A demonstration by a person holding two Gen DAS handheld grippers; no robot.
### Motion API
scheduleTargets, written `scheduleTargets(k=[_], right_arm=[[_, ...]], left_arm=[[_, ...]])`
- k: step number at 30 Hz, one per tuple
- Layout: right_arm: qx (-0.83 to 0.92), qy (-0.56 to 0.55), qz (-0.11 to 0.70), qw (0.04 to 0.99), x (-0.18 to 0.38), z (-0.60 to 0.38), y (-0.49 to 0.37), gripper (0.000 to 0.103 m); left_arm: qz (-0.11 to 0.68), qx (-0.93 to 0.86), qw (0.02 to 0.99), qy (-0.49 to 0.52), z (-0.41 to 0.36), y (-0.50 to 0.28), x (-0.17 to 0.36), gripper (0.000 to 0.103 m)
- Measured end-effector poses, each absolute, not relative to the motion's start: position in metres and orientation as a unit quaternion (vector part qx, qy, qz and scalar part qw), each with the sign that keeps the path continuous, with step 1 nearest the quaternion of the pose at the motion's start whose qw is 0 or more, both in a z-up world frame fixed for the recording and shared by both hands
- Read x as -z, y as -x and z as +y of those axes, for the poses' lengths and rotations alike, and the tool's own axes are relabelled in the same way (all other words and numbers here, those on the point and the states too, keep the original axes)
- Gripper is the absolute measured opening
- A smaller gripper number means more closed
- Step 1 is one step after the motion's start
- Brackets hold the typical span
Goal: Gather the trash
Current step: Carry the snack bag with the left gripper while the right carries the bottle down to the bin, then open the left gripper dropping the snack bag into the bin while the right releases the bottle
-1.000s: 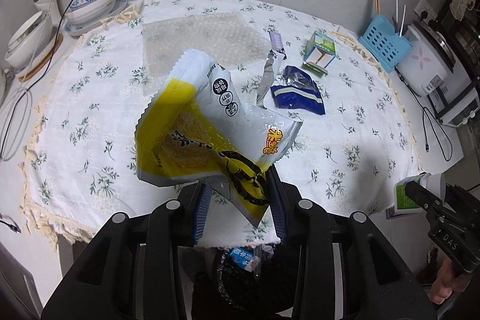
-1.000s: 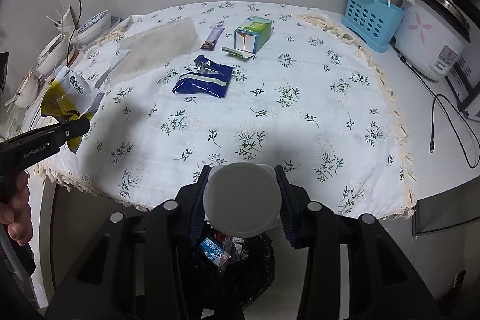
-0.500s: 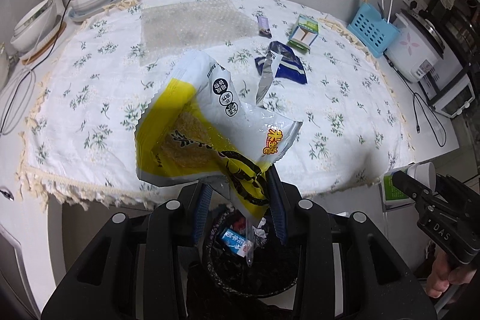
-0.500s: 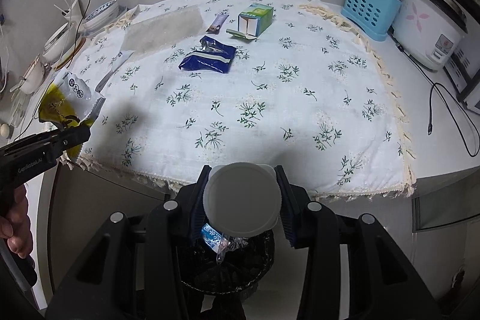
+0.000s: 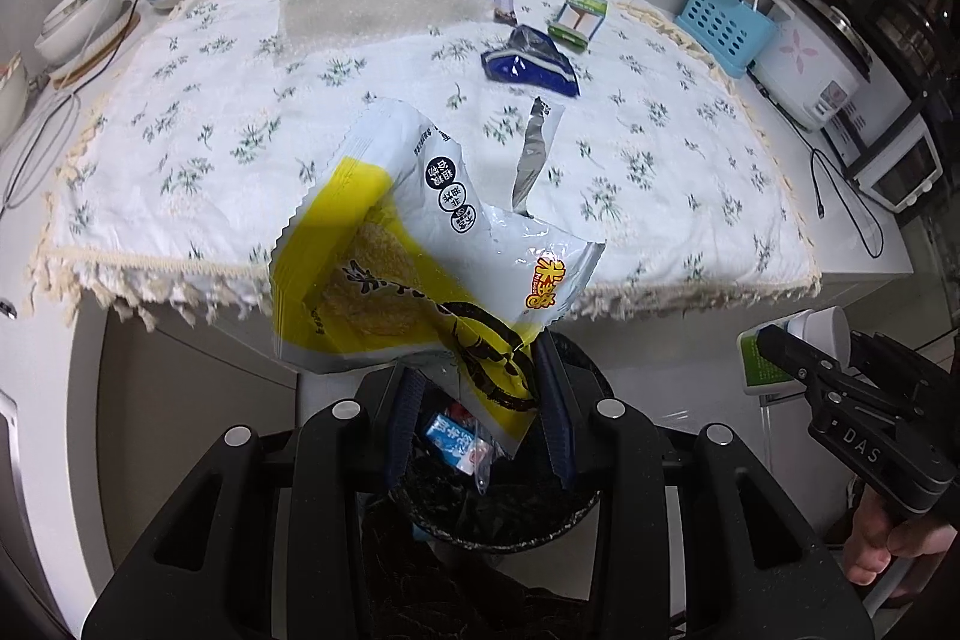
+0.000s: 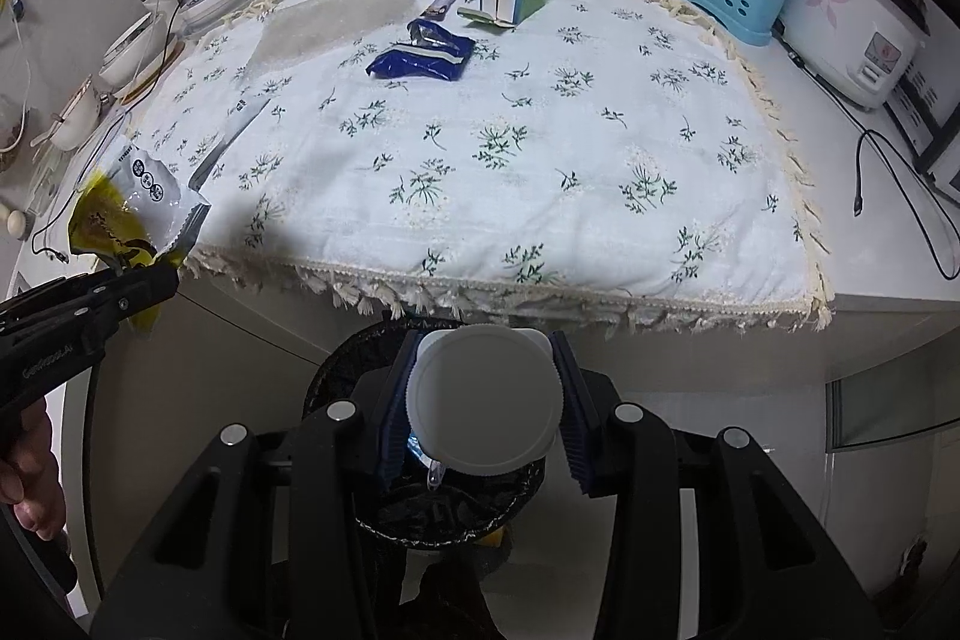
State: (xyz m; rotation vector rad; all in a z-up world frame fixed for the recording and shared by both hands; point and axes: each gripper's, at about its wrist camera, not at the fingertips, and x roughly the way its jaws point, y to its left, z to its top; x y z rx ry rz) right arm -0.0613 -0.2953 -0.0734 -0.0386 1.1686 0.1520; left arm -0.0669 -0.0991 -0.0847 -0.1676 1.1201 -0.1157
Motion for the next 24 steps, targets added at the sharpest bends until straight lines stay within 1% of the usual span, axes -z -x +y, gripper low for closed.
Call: scheduleTargets(k=[11, 20, 24], right_arm=[[-0.067, 0.017, 0.563, 0.824, 0.102, -0.305, 0.096, 0.040], [-0.064, 0.023, 0.590, 0.805, 0.139, -0.303, 0.108, 0.040], [-0.063, 0.024, 0.596, 0.800, 0.148, -0.303, 0.110, 0.040]], left_arm=[[0.553, 0.049, 0.827, 0.090, -0.114, 0.103, 0.132, 0.035], [0.583, 0.043, 0.806, 0.091, -0.121, 0.115, 0.182, 0.035], [0.590, 0.044, 0.801, 0.093, -0.124, 0.115, 0.197, 0.035]])
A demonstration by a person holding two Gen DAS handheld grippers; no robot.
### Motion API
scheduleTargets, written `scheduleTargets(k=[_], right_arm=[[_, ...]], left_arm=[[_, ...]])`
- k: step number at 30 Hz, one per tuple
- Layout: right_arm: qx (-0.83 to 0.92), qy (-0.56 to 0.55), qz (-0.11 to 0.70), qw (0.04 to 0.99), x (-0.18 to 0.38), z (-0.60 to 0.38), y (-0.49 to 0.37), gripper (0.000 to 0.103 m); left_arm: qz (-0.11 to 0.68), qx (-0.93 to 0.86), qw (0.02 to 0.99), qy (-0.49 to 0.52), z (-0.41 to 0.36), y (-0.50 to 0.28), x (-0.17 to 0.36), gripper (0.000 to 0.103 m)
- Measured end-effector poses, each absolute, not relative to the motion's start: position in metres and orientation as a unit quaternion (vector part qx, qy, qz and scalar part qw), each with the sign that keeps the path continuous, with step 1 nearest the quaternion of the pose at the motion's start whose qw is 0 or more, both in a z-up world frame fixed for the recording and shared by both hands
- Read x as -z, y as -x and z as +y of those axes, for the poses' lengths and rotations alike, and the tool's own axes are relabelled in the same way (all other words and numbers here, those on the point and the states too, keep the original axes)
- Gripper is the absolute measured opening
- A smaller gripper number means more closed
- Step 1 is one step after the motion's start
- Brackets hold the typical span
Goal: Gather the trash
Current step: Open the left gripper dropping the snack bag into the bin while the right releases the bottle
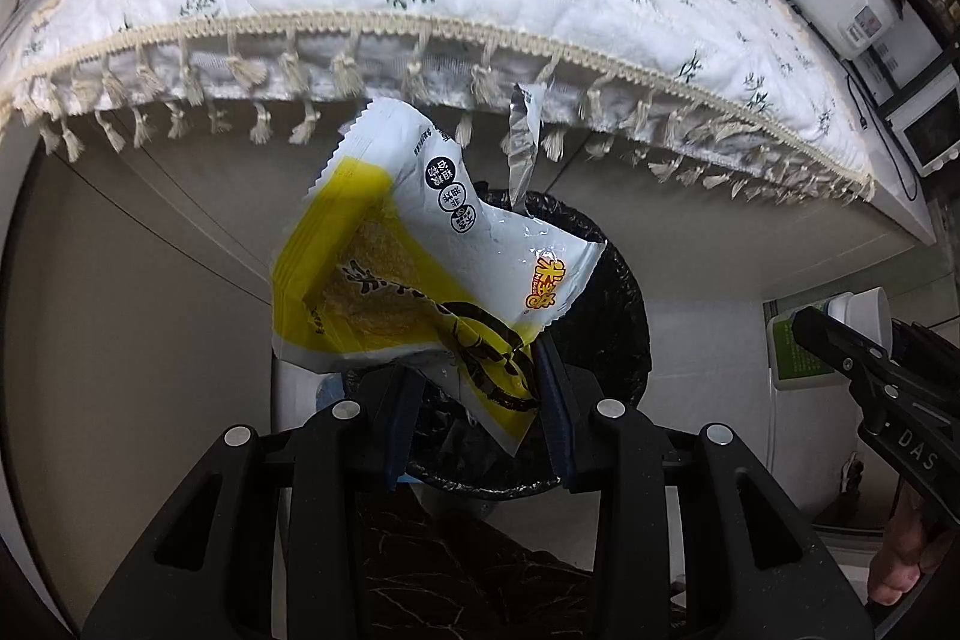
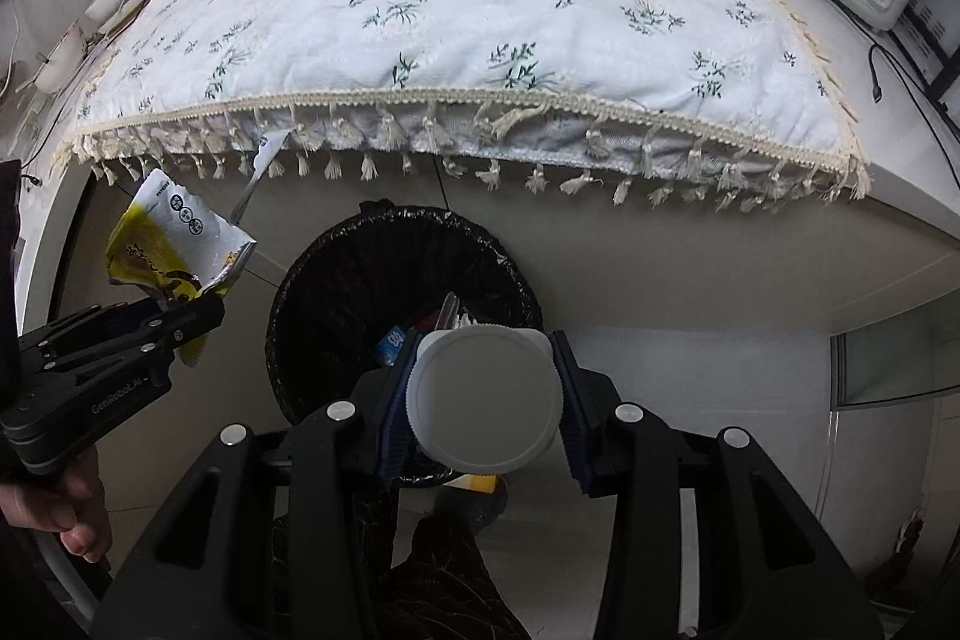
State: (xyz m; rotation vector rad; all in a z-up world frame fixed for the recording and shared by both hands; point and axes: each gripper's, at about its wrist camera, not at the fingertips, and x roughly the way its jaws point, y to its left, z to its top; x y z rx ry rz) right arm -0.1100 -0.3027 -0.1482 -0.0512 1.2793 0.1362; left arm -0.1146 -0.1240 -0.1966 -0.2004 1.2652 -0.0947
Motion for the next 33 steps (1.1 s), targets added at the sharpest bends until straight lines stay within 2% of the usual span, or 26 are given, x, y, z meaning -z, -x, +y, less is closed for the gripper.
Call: scheduleTargets(k=[13, 28, 30, 33], right_arm=[[-0.064, -0.008, 0.590, 0.805, 0.173, -0.314, 0.113, 0.040], [-0.033, -0.016, 0.615, 0.787, 0.193, -0.343, 0.115, 0.040], [-0.032, -0.016, 0.617, 0.786, 0.194, -0.344, 0.115, 0.040], [-0.032, -0.014, 0.618, 0.785, 0.195, -0.345, 0.113, 0.040]], left_arm=[[0.594, 0.056, 0.798, 0.088, -0.140, 0.104, 0.229, 0.035], [0.629, 0.096, 0.771, 0.035, -0.198, 0.086, 0.283, 0.035], [0.628, 0.102, 0.771, 0.026, -0.204, 0.087, 0.285, 0.037], [0.627, 0.105, 0.771, 0.028, -0.208, 0.085, 0.284, 0.044]])
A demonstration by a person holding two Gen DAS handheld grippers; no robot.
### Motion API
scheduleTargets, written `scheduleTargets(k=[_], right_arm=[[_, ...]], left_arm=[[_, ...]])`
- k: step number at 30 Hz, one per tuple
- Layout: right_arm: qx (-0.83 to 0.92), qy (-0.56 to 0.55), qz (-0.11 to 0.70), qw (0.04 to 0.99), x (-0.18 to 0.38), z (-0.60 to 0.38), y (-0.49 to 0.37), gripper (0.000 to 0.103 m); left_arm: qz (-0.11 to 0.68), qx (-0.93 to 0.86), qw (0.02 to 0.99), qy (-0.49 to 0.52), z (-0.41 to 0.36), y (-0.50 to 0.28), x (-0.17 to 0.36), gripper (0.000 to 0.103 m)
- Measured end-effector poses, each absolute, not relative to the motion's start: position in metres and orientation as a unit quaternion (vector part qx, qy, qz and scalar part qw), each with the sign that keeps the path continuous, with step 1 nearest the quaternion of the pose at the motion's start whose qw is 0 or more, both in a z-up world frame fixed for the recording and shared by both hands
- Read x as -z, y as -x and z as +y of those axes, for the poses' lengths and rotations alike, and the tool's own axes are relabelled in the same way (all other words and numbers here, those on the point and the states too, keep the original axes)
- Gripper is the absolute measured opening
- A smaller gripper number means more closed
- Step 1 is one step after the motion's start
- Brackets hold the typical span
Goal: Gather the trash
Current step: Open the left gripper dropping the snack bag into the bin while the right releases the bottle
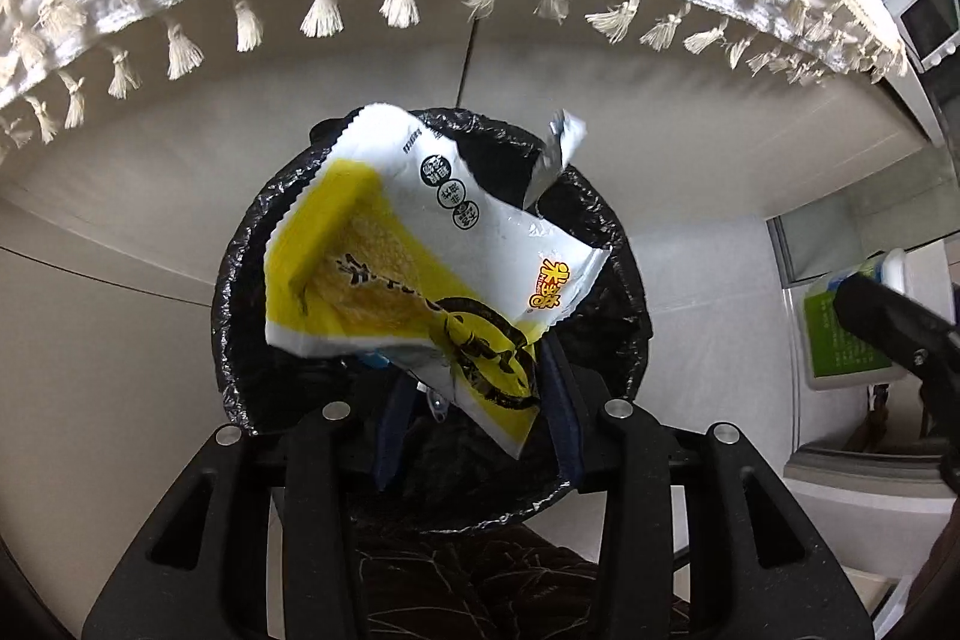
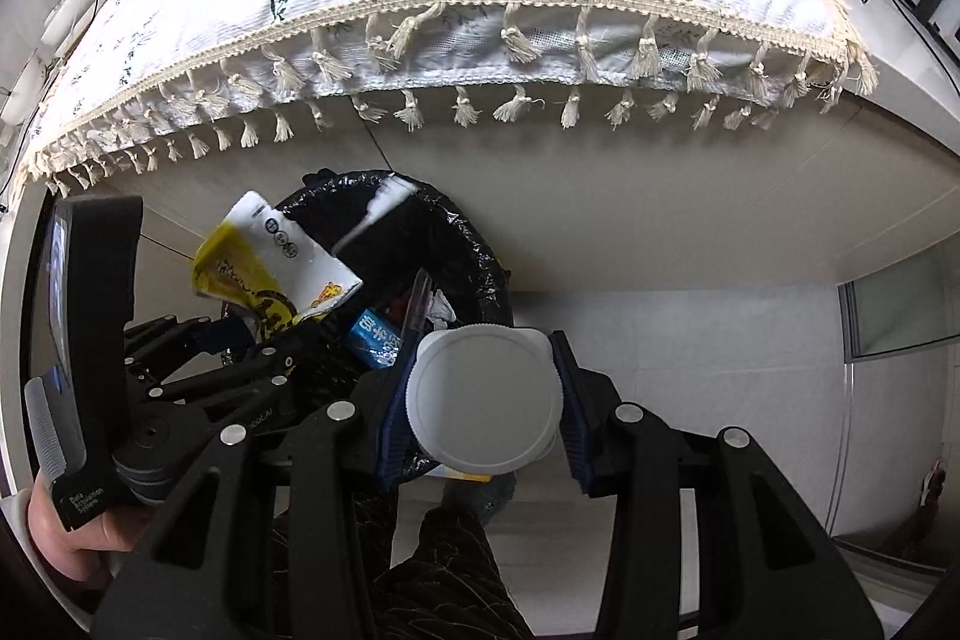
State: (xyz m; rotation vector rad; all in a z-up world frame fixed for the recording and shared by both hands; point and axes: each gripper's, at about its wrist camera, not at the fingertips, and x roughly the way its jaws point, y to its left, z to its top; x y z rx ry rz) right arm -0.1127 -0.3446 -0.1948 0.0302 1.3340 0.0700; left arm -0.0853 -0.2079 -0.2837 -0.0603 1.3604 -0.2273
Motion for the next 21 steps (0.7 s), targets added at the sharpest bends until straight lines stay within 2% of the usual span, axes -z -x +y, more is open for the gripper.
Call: scheduleTargets(k=[5, 11, 15, 21], right_arm=[[-0.037, -0.012, 0.619, 0.784, 0.200, -0.339, 0.108, 0.040], [-0.048, -0.005, 0.622, 0.782, 0.209, -0.326, 0.103, 0.040], [-0.059, -0.001, 0.623, 0.780, 0.213, -0.314, 0.100, 0.040], [-0.076, 0.010, 0.627, 0.775, 0.224, -0.292, 0.092, 0.040]], left_arm=[[0.614, 0.093, 0.782, 0.044, -0.199, 0.084, 0.275, 0.068], [0.600, 0.065, 0.795, 0.069, -0.173, 0.086, 0.255, 0.090], [0.589, 0.049, 0.802, 0.082, -0.154, 0.088, 0.245, 0.097], [0.580, 0.029, 0.809, 0.091, -0.128, 0.093, 0.235, 0.097]])
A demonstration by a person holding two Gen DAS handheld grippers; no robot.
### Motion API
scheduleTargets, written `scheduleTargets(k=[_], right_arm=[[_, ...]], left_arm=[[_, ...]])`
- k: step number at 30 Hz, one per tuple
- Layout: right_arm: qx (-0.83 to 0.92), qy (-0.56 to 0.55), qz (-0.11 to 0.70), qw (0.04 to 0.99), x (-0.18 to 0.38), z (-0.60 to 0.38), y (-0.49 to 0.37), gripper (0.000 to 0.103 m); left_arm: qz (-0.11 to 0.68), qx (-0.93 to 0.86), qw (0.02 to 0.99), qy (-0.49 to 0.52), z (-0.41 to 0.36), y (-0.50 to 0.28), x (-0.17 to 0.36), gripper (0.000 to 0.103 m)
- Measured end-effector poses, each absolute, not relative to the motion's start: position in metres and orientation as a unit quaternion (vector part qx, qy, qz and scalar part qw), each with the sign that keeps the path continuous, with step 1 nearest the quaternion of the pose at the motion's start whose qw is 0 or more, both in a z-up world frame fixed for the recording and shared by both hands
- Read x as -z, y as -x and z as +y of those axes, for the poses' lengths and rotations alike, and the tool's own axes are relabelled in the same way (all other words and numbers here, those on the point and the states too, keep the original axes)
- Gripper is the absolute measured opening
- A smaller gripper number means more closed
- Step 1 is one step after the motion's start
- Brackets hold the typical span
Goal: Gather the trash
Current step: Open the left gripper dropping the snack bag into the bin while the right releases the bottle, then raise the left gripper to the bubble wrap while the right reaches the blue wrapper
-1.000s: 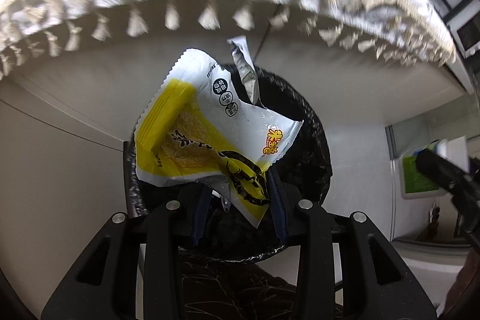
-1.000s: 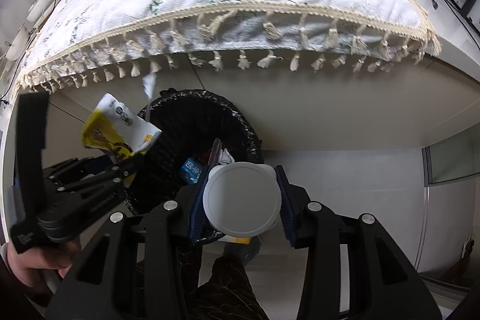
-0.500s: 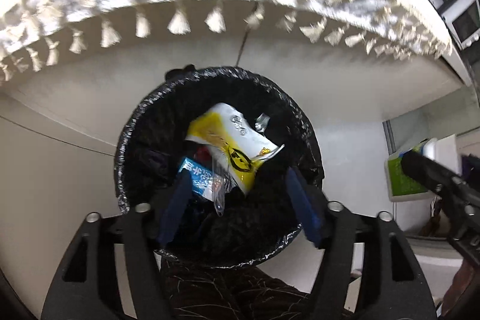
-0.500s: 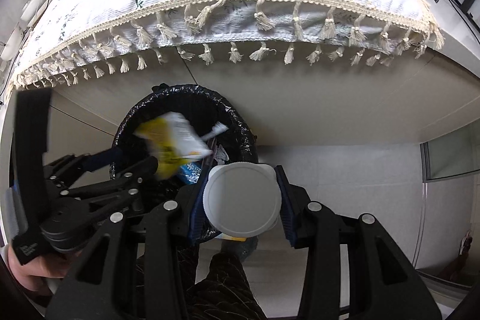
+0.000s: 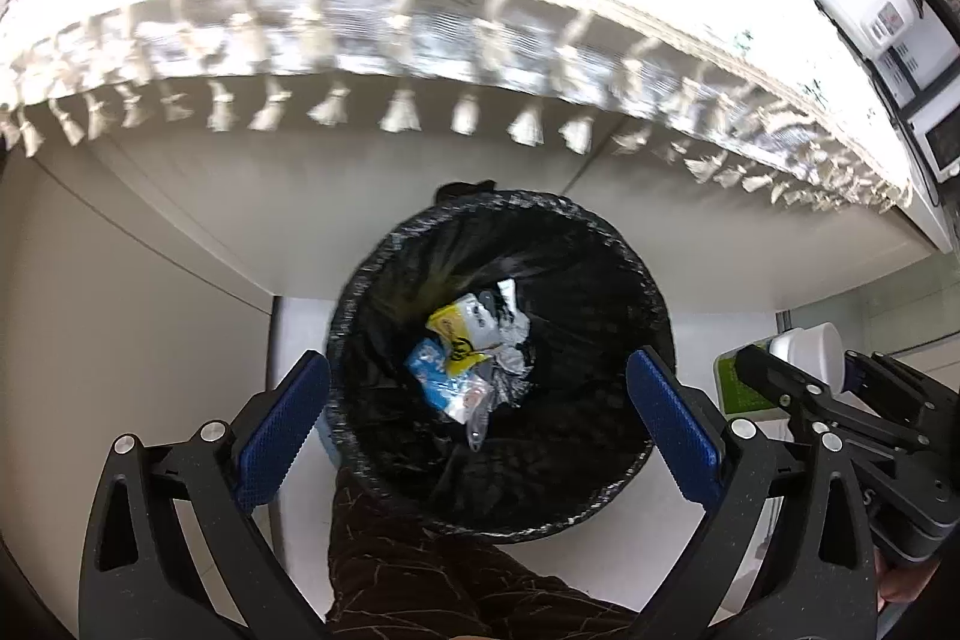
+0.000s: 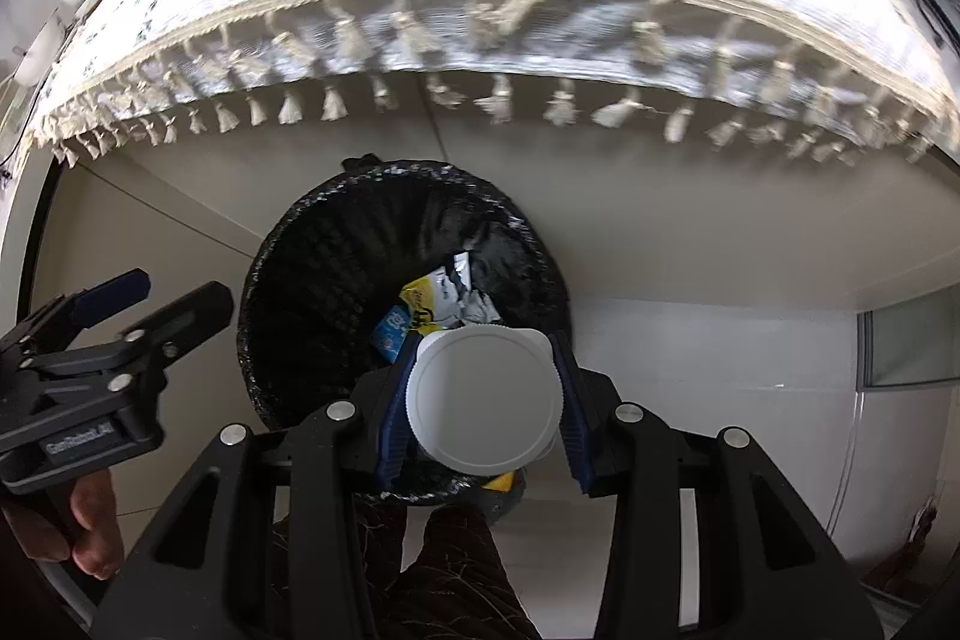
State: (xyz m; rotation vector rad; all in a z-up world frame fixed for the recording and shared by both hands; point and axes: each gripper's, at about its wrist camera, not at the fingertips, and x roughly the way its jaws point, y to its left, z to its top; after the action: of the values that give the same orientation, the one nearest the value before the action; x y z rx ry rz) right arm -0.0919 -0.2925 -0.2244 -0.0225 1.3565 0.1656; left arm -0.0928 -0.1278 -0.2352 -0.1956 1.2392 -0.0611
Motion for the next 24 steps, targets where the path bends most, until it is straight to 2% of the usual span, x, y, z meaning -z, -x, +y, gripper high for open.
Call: scheduleTargets(k=[13, 24], right_arm=[[-0.093, 0.023, 0.627, 0.773, 0.237, -0.264, 0.081, 0.042], [-0.072, 0.021, 0.600, 0.797, 0.208, -0.280, 0.078, 0.084]], left_arm=[[0.585, -0.013, 0.804, 0.108, -0.087, 0.104, 0.241, 0.097], [0.579, -0.001, 0.809, 0.096, -0.095, 0.098, 0.229, 0.097]])
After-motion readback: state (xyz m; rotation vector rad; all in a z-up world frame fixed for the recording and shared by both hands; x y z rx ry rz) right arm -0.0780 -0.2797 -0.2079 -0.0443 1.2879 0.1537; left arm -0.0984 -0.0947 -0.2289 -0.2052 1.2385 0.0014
